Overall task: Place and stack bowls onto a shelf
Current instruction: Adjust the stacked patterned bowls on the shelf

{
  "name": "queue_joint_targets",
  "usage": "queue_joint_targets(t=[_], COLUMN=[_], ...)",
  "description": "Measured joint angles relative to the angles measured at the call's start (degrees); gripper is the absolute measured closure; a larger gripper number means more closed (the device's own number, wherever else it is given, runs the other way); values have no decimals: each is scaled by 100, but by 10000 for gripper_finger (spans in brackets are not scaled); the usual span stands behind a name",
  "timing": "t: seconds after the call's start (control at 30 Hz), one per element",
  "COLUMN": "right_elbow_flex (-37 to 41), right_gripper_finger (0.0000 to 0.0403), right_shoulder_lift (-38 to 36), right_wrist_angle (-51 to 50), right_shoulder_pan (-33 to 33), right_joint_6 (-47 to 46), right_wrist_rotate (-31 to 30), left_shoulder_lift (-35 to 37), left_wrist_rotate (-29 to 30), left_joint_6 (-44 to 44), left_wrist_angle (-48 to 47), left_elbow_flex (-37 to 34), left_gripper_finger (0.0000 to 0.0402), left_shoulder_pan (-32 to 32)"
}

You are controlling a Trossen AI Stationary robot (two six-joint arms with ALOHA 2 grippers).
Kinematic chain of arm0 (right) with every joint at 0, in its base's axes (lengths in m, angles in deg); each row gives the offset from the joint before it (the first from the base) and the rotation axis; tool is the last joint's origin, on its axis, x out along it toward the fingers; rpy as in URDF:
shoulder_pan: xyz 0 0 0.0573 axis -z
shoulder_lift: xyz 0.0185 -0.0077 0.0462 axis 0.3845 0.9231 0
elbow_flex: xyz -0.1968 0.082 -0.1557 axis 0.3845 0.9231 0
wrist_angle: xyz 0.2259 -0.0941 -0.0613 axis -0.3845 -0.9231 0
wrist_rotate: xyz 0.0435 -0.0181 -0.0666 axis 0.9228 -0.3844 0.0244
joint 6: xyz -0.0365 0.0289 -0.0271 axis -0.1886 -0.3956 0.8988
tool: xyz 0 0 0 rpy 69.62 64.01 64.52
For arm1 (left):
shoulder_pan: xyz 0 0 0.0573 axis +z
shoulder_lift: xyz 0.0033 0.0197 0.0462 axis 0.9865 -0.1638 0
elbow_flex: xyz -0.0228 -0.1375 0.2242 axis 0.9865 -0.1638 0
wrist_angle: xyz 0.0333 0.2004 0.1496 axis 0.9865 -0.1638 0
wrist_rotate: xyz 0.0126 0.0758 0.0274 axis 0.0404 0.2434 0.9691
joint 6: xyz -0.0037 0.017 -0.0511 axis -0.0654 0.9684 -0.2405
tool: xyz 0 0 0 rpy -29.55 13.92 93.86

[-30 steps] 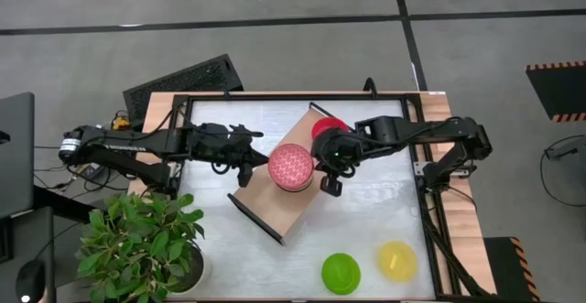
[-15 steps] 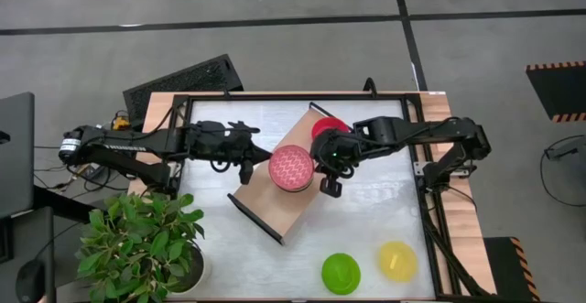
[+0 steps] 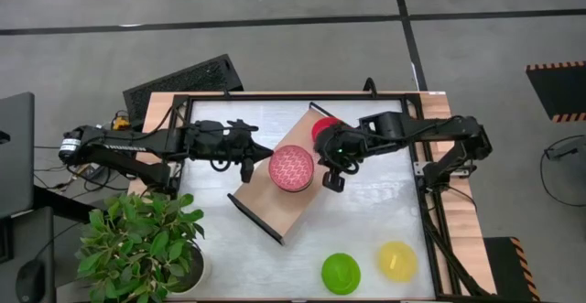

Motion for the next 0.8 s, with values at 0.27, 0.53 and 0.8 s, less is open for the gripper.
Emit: queue_joint_targets(t=[0.27, 0.53, 0.8], right_elbow_flex=[-324, -309, 0], right_gripper_finger=[379, 379, 380], right_shoulder_lift=[-4, 50, 50], right_wrist_angle=[510, 390, 437], right_shoulder_pan=[232, 441, 405], right_joint_6=[950, 1191, 1115], right_wrist_rotate=[-153, 250, 544], left_shoulder_lift=[0, 0, -2], left_wrist_rotate=[343, 430, 567], left_joint_6=[4, 3, -15], left_wrist_angle=[1, 4, 14], left_elbow_flex=[0, 0, 0], left_gripper_finger=[401, 401, 401], left_shoulder_pan=[0, -1, -2])
